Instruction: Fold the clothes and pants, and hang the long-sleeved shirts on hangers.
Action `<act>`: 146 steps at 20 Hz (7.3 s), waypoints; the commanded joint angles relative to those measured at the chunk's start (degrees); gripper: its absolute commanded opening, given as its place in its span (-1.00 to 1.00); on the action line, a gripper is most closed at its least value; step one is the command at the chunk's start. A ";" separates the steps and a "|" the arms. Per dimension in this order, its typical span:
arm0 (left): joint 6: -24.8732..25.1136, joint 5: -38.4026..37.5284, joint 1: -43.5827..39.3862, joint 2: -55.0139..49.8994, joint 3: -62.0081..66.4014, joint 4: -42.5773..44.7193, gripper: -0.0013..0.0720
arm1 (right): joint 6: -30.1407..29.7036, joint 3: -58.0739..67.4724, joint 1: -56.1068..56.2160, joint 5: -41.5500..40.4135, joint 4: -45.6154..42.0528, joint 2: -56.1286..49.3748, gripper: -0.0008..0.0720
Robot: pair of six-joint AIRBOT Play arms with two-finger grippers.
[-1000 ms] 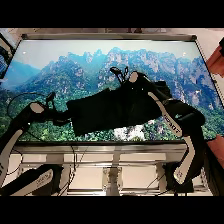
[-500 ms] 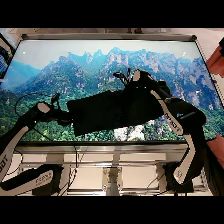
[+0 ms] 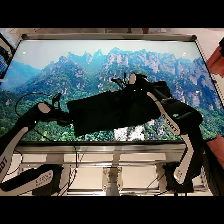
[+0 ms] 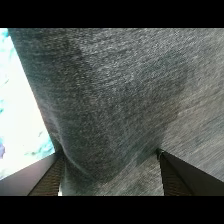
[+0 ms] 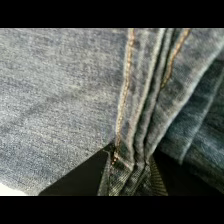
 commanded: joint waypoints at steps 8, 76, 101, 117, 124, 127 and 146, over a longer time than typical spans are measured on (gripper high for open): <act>-0.24 -4.20 3.41 4.37 0.09 2.73 0.96 | -0.15 4.98 0.07 6.12 -2.21 4.98 0.35; -5.81 -16.83 -35.93 -46.45 77.09 -12.63 0.84 | -2.29 7.93 -31.12 13.25 -3.34 16.46 0.35; -17.16 -26.25 -25.66 -8.17 38.53 34.10 0.78 | -3.67 -11.34 -8.28 -4.11 3.39 6.93 -0.46; -27.93 -21.81 -23.47 9.27 13.22 42.10 0.79 | -1.81 -9.75 -63.65 6.97 -13.09 16.17 -0.92; -29.64 -21.40 -23.45 9.27 13.22 42.07 0.79 | 0.76 -12.87 -89.09 8.11 -9.66 18.73 -0.84; -29.62 -21.18 -23.45 9.27 13.22 42.10 0.78 | 2.27 -14.16 -92.50 7.04 -6.62 20.11 0.29; -29.66 -18.56 -23.47 9.27 12.81 38.62 0.78 | -0.37 -32.65 -28.13 6.73 4.37 52.43 -0.92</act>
